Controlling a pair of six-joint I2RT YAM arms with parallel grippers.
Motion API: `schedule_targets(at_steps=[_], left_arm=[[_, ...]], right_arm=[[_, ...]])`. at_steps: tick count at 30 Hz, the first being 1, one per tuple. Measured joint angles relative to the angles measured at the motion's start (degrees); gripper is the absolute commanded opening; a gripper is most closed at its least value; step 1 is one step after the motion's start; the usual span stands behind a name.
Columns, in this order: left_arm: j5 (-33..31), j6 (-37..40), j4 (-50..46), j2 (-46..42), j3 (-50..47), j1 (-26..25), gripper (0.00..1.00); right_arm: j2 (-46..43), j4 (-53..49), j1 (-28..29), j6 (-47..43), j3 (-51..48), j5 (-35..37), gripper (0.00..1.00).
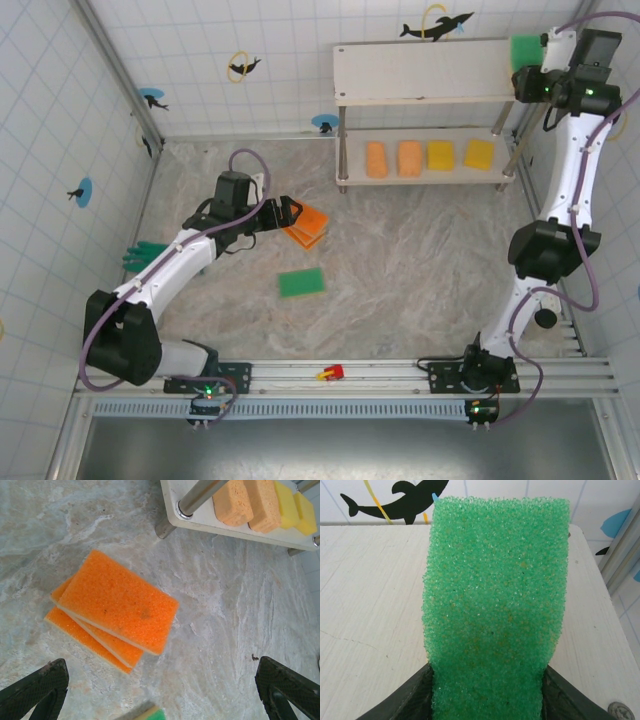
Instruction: Place and organize the cleaning sponges onto the shelf
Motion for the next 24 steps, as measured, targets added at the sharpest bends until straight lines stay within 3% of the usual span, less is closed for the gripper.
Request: schedule_targets(at_steps=[24], left_arm=[[-0.2,0.0,0.0,0.0,0.0,0.0,0.97]], right_arm=[[0.6,0.6,1.0,0.2,0.0,2.8,0.73]])
